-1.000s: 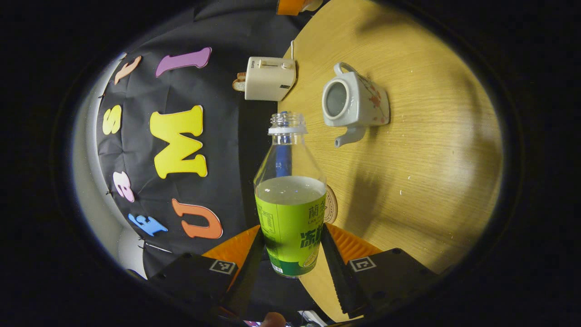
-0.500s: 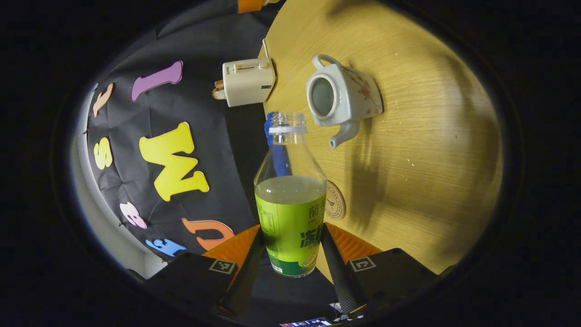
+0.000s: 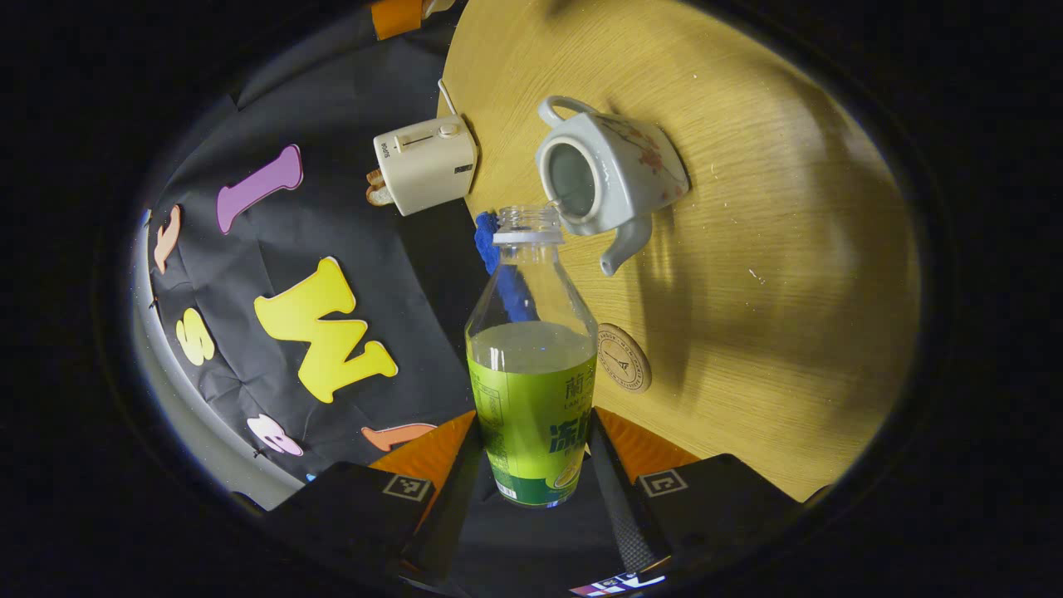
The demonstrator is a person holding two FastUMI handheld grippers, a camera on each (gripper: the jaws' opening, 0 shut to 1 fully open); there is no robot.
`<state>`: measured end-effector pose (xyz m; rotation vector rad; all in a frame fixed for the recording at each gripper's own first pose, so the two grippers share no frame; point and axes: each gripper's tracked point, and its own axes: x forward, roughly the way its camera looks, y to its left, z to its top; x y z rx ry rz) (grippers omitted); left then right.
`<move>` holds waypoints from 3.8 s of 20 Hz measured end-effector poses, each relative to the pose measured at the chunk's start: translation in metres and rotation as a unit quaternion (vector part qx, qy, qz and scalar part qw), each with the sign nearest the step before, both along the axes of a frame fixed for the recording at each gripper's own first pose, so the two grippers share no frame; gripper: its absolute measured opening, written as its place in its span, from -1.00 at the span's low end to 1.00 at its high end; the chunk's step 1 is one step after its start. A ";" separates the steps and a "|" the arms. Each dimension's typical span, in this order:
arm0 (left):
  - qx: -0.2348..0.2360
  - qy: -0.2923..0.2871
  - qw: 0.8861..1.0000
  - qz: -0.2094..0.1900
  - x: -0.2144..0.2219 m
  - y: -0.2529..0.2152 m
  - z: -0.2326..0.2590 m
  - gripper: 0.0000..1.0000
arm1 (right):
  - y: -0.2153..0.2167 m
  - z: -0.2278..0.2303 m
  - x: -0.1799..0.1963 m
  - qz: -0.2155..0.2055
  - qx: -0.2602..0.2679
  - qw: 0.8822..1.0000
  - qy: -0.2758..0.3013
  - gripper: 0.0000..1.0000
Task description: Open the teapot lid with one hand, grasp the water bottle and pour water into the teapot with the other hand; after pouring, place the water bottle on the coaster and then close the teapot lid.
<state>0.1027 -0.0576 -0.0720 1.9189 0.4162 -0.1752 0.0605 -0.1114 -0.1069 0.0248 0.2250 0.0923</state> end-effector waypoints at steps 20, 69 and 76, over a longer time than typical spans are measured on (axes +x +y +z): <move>0.082 -0.038 0.995 -0.036 0.009 -0.013 0.026 0.51 | -0.003 -0.002 0.000 0.004 0.009 1.000 0.000 -0.99; -0.772 -0.070 0.621 0.117 0.037 0.069 0.013 0.51 | 0.046 0.063 -0.017 0.002 -0.009 0.999 -0.042 -0.99; -0.829 -0.075 0.547 0.096 0.084 0.062 0.005 0.51 | 0.053 0.049 -0.007 0.001 -0.005 1.000 -0.028 -0.99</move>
